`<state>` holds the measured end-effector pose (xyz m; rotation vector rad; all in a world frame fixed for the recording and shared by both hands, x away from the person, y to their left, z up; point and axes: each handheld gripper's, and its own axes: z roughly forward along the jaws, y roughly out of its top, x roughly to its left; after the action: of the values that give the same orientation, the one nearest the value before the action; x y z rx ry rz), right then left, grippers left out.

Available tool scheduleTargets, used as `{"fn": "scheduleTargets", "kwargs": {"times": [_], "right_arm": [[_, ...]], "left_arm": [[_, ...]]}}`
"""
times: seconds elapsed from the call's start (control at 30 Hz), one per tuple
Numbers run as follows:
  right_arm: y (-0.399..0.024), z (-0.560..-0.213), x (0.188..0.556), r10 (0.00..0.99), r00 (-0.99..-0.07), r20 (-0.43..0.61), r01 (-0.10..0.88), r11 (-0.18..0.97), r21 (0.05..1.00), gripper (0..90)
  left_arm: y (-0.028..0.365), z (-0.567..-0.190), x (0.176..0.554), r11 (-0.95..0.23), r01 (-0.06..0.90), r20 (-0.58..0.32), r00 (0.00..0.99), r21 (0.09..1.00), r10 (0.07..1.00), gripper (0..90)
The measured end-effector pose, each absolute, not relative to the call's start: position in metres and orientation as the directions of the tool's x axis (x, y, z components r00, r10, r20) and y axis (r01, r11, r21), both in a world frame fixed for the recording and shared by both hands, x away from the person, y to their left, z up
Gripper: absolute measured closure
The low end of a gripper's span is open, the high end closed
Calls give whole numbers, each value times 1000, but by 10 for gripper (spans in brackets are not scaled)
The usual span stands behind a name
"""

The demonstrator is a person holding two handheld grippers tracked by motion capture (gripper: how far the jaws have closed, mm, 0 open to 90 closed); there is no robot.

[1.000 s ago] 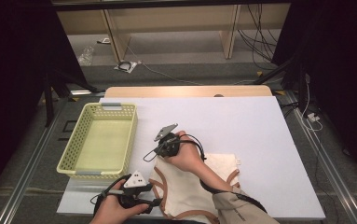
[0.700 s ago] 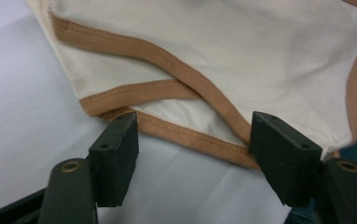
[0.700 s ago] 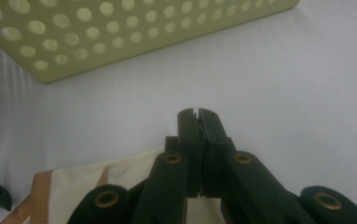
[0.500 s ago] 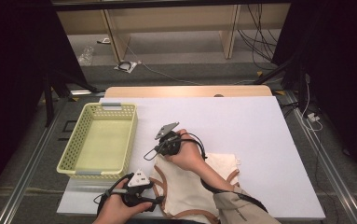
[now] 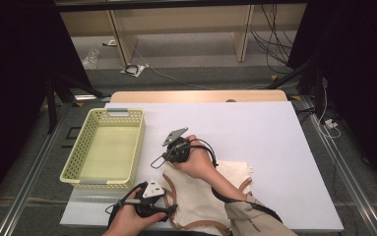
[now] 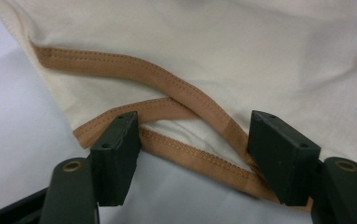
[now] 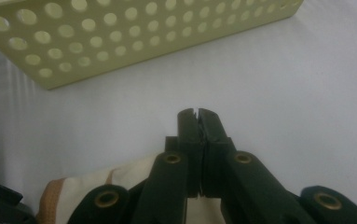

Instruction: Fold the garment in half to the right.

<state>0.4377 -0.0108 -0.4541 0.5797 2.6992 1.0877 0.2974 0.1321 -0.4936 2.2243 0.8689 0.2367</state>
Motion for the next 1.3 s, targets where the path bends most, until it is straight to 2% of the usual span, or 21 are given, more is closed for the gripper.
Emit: {"fn": "scheduleTargets", "kwargs": {"times": [0.2,0.57,0.7,0.77,0.83,0.97,1.07,1.2,1.3], "right_arm": [[-10,-452,438,416,-909,-17,289,660,694,899],[-10,-452,437,414,-910,-18,287,660,694,898],[-10,-451,437,417,-909,-16,290,659,694,898],[-10,-451,437,413,-910,-17,287,662,693,898],[-10,-451,437,414,-910,-18,287,662,692,898],[-11,-450,436,418,-908,-10,296,658,692,899],[-11,-450,436,416,-910,-10,293,659,693,899],[-10,-450,437,413,-910,-17,287,659,695,898],[-9,-450,436,410,-912,-18,284,663,693,898]], "left_arm": [[131,-493,297,-510,511,-84,758,692,646,401],[129,-492,296,-502,509,-86,757,699,648,569],[128,-492,295,-507,500,-75,760,702,645,657],[128,-493,295,-524,481,-41,763,702,645,731],[127,-493,294,-524,484,-35,757,701,652,737],[122,-492,290,-570,444,44,762,691,646,775],[122,-492,291,-559,455,31,756,693,654,800],[121,-493,290,-582,431,72,759,690,647,853],[122,-492,290,-576,439,63,756,690,651,866]]}}
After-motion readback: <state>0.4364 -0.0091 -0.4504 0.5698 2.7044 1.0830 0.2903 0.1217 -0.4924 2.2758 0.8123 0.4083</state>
